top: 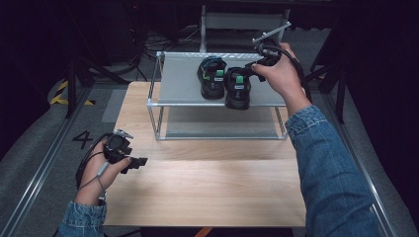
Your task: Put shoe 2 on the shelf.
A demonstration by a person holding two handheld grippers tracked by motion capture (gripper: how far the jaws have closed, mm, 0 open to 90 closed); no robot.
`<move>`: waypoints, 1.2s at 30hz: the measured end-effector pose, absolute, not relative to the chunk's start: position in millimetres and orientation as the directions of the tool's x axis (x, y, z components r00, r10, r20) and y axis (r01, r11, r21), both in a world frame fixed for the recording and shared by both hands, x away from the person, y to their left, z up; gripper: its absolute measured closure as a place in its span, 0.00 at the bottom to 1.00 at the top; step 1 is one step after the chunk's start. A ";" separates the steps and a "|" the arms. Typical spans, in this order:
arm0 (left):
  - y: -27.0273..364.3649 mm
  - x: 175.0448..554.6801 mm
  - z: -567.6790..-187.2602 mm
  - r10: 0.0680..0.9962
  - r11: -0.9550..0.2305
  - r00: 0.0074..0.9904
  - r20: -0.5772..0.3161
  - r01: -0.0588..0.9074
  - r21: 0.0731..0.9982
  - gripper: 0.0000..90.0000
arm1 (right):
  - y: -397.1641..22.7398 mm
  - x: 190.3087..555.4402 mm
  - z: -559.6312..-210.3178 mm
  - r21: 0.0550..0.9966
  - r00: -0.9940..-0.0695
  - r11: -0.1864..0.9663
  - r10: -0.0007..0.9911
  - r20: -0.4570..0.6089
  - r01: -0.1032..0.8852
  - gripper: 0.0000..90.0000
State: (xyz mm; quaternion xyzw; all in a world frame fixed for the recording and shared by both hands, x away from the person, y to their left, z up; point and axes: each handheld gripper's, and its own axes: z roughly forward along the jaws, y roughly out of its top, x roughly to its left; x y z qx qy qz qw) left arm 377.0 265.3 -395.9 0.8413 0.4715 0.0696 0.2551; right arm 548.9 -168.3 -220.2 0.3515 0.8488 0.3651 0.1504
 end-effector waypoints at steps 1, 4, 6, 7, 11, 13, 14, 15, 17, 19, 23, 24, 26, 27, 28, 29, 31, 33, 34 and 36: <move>264.2 377.7 -396.0 0.829 -0.424 0.545 -0.124 0.758 0.496 0.29 | -168.9 545.9 -218.0 0.733 -0.708 0.485 0.706 -0.006 0.477 0.68; 260.2 380.8 -395.6 0.825 -0.430 0.551 -0.124 0.755 0.496 0.29 | -173.7 532.7 -209.6 0.751 -0.687 0.470 0.726 -0.029 0.464 0.69; 256.5 383.3 -394.9 0.818 -0.443 0.563 -0.121 0.749 0.492 0.29 | -177.9 524.2 -205.5 0.766 -0.682 0.457 0.731 -0.034 0.451 0.70; 254.3 384.5 -394.8 0.813 -0.449 0.569 -0.119 0.745 0.494 0.29 | -180.5 517.5 -203.4 0.775 -0.679 0.449 0.733 -0.034 0.445 0.72; 247.1 388.3 -393.4 0.802 -0.461 0.585 -0.122 0.736 0.495 0.29 | -183.8 492.2 -205.6 0.776 -0.693 0.447 0.721 -0.017 0.446 0.78; 245.6 389.1 -393.8 0.798 -0.466 0.589 -0.124 0.735 0.493 0.29 | -183.9 487.5 -207.0 0.774 -0.697 0.449 0.717 -0.013 0.447 0.81; 244.1 389.7 -394.3 0.800 -0.468 0.588 -0.116 0.734 0.493 0.29 | -182.2 474.5 -213.3 0.769 -0.712 0.457 0.702 -0.004 0.447 0.87; 243.7 390.1 -394.0 0.799 -0.472 0.591 -0.114 0.732 0.492 0.29 | -181.2 471.0 -216.0 0.765 -0.720 0.465 0.694 -0.005 0.444 0.90; 242.8 389.7 -394.0 0.798 -0.471 0.591 -0.116 0.733 0.491 0.29 | -177.5 462.2 -224.5 0.760 -0.738 0.485 0.675 -0.010 0.433 0.98; 242.8 388.8 -393.7 0.797 -0.475 0.593 -0.111 0.730 0.491 0.29 | -174.4 457.2 -231.1 0.753 -0.747 0.495 0.664 -0.006 0.434 1.00; 245.0 386.2 -394.1 0.802 -0.466 0.585 -0.117 0.737 0.489 0.29 | -168.4 450.6 -244.7 0.741 -0.757 0.499 0.653 0.018 0.448 1.00; 246.2 385.7 -394.1 0.803 -0.470 0.586 -0.109 0.736 0.487 0.29 | -168.4 450.6 -244.7 0.741 -0.757 0.499 0.653 0.018 0.448 1.00; 249.1 383.5 -393.5 0.810 -0.457 0.576 -0.115 0.741 0.492 0.30 | -167.5 450.3 -253.3 0.731 -0.754 0.496 0.656 0.039 0.469 1.00; 250.0 383.0 -393.2 0.810 -0.456 0.575 -0.118 0.742 0.491 0.30 | -167.5 449.7 -257.1 0.727 -0.752 0.491 0.658 0.051 0.479 1.00; 250.8 382.7 -393.3 0.811 -0.455 0.574 -0.114 0.741 0.494 0.30 | -167.5 449.0 -259.9 0.725 -0.751 0.489 0.658 0.059 0.485 1.00; 250.8 382.7 -393.3 0.811 -0.455 0.574 -0.114 0.741 0.494 0.30 | -167.5 449.0 -259.9 0.725 -0.751 0.489 0.658 0.059 0.485 1.00; 251.6 381.7 -394.2 0.815 -0.451 0.568 -0.114 0.746 0.490 0.30 | -167.4 447.9 -265.0 0.722 -0.753 0.489 0.654 0.068 0.490 1.00; 252.2 381.3 -394.9 0.816 -0.452 0.567 -0.113 0.747 0.488 0.30 | -167.1 447.8 -267.5 0.724 -0.750 0.485 0.658 0.068 0.491 1.00; 252.2 380.8 -395.1 0.816 -0.450 0.566 -0.118 0.750 0.485 0.30 | -166.9 448.4 -268.5 0.723 -0.746 0.486 0.663 0.062 0.492 1.00; 252.8 379.8 -395.2 0.817 -0.449 0.565 -0.117 0.750 0.486 0.30 | -166.3 450.1 -270.1 0.729 -0.744 0.483 0.666 0.053 0.485 1.00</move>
